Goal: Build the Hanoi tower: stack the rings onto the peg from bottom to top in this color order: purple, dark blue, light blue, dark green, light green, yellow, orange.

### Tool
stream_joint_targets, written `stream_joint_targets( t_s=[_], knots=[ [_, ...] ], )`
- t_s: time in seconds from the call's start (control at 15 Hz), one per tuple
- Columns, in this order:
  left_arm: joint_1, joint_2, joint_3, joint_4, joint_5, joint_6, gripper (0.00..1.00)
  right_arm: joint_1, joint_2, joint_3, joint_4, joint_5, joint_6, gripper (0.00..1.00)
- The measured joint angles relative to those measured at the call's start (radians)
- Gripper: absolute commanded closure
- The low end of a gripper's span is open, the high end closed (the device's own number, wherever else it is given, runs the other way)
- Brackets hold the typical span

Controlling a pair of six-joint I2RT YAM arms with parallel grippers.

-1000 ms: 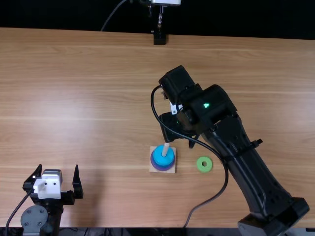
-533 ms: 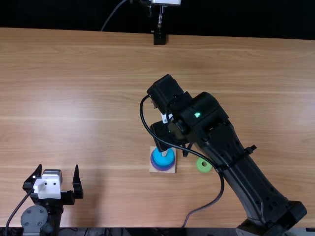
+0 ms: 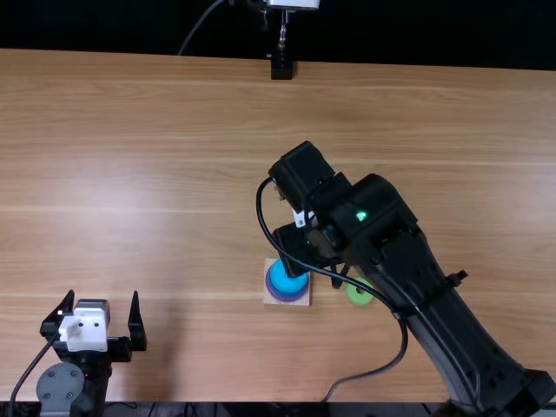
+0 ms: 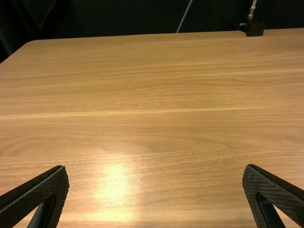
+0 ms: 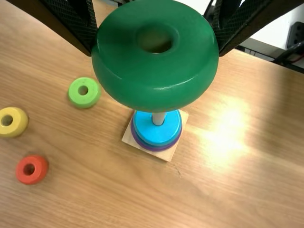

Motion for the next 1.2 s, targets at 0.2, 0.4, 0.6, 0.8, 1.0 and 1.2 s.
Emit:
stream_joint_targets(
  t_s=[0.2, 0.4, 0.6, 0.8, 1.0, 1.2],
  knots=[
    [0.0, 0.0, 0.0, 0.0, 0.0, -0.001, 0.0, 0.0, 0.0, -0.031, 0.0, 0.001, 0.002, 1.0],
    [0.0, 0.0, 0.0, 0.0, 0.0, -0.001, 0.0, 0.0, 0.0, -0.031, 0.0, 0.001, 0.002, 1.0],
    [0.0, 0.0, 0.0, 0.0, 0.0, -0.001, 0.0, 0.002, 0.0, -0.031, 0.002, 0.001, 0.002, 1.0],
    [0.0, 0.0, 0.0, 0.0, 0.001, -0.001, 0.0, 0.012, 0.0, -0.031, 0.007, 0.001, 0.002, 1.0],
    [0.0, 0.0, 0.0, 0.0, 0.001, 0.0, 0.0, 0.017, 0.0, -0.031, 0.007, 0.001, 0.002, 1.0],
    [0.0, 0.0, 0.0, 0.0, 0.0, -0.001, 0.0, 0.021, 0.0, -0.031, 0.008, 0.001, 0.003, 1.0]
  ],
)
